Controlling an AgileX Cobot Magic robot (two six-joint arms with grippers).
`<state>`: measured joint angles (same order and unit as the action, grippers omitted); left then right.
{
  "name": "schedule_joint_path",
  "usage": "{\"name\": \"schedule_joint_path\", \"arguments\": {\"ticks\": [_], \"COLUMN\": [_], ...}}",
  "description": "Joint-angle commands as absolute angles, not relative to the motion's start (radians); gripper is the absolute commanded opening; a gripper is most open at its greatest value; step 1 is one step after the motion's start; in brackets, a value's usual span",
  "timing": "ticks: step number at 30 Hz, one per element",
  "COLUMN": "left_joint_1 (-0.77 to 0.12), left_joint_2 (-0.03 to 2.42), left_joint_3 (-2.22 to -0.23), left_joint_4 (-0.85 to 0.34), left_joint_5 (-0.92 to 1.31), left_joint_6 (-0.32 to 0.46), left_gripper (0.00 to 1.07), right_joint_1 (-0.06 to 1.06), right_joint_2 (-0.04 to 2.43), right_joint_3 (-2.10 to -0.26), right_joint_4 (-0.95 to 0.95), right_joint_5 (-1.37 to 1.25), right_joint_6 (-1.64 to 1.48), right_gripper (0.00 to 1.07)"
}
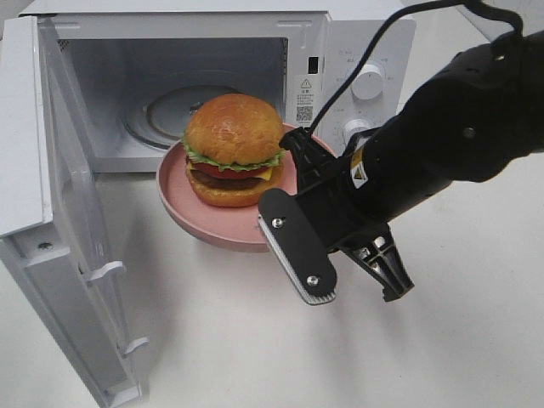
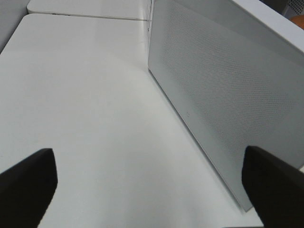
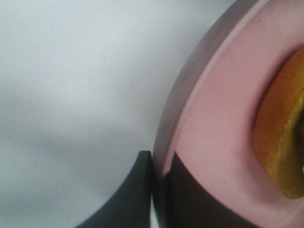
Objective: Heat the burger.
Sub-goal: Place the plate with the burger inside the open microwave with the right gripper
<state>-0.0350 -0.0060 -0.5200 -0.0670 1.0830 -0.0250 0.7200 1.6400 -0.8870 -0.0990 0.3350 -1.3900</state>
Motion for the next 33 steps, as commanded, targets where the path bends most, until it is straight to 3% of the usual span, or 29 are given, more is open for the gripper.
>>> {"name": "schedule_joint_path", "arguments": {"ticks": [1,33], "left_joint_1": [-0.035,-0.035], "left_joint_2": [-0.020,-0.020], "left_joint_3": [-0.518,-0.518], "left_joint_4": [-0.076,-0.076], "left_joint_5": [1.069,1.069], "left_joint_6": [-0.026,-0.026], "left_gripper": [0.98,0.98], "right_joint_1": [0.740,0.740], "right_joint_2": [1.671,1.931], "right_joint_3": [-0.954,-1.306], "right_joint_4": [-0.112,-0.194], "right_joint_5": [0.270,0.339], "right_joint_6": [-1.366,-1.134], "right_gripper": [0.00,0.00]}}
